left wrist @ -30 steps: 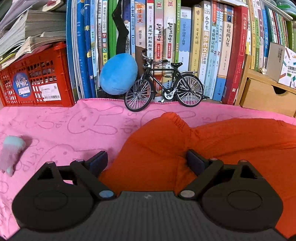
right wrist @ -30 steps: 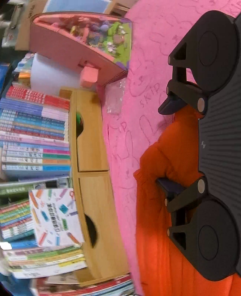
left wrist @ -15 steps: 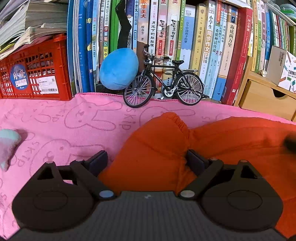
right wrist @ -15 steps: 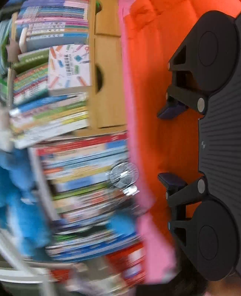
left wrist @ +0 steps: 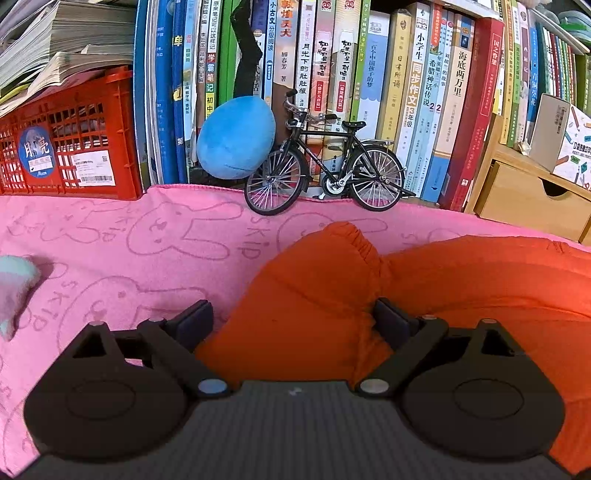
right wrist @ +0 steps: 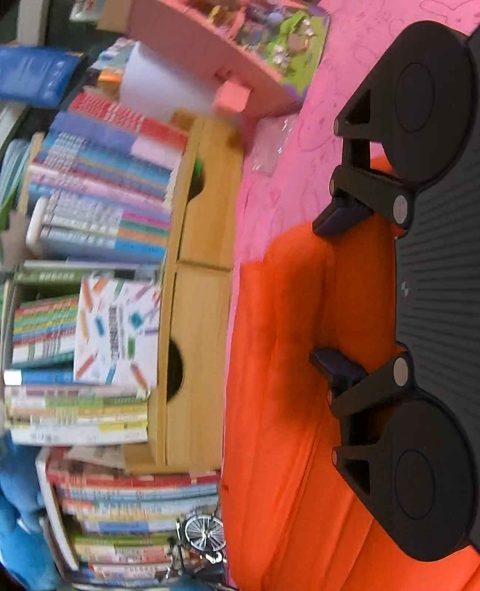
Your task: Fold clothes
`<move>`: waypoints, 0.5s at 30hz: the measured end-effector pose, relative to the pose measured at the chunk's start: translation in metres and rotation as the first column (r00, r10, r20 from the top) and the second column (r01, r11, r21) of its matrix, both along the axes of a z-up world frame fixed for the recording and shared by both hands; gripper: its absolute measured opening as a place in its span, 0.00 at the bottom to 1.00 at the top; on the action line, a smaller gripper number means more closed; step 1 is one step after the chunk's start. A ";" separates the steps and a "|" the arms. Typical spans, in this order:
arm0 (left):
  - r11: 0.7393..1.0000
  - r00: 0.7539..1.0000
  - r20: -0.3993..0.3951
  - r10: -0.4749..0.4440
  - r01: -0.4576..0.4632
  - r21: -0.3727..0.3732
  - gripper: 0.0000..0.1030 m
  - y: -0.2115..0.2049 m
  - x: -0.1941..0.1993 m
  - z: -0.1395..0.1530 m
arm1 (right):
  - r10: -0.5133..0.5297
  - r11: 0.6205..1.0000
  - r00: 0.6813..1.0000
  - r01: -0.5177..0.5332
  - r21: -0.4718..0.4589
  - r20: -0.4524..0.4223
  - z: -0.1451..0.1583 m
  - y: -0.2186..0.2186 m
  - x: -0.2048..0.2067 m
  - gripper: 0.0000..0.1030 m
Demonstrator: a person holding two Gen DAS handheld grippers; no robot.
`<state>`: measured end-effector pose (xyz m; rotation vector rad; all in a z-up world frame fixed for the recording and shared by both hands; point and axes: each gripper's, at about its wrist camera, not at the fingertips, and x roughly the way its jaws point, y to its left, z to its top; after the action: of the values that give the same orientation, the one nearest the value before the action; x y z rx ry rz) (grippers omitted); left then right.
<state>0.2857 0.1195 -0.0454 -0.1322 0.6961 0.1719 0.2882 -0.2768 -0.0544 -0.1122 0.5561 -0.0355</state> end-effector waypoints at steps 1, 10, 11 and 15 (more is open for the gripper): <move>1.000 1.000 -0.001 -0.001 0.001 0.000 0.94 0.000 0.000 0.000 | -0.006 1.000 1.000 0.006 0.002 -0.002 0.000 -0.003 -0.001 0.73; 1.000 1.000 -0.002 -0.004 0.004 -0.010 0.94 -0.001 0.000 -0.002 | -0.148 0.989 0.988 0.147 0.020 0.040 0.028 -0.020 -0.029 0.61; 1.000 1.000 -0.001 -0.004 0.004 -0.012 0.94 -0.001 0.000 -0.002 | -0.094 0.995 0.994 0.091 0.049 0.063 0.036 -0.009 -0.035 0.61; 1.000 1.000 0.000 -0.005 0.005 -0.018 0.94 0.000 0.000 -0.003 | 0.204 0.963 0.971 -0.222 0.151 0.127 0.055 0.062 -0.056 0.61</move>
<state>0.2855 0.1199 -0.0482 -0.1478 0.6983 0.1611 0.2318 -0.2147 0.0001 -0.0082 0.4314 0.2131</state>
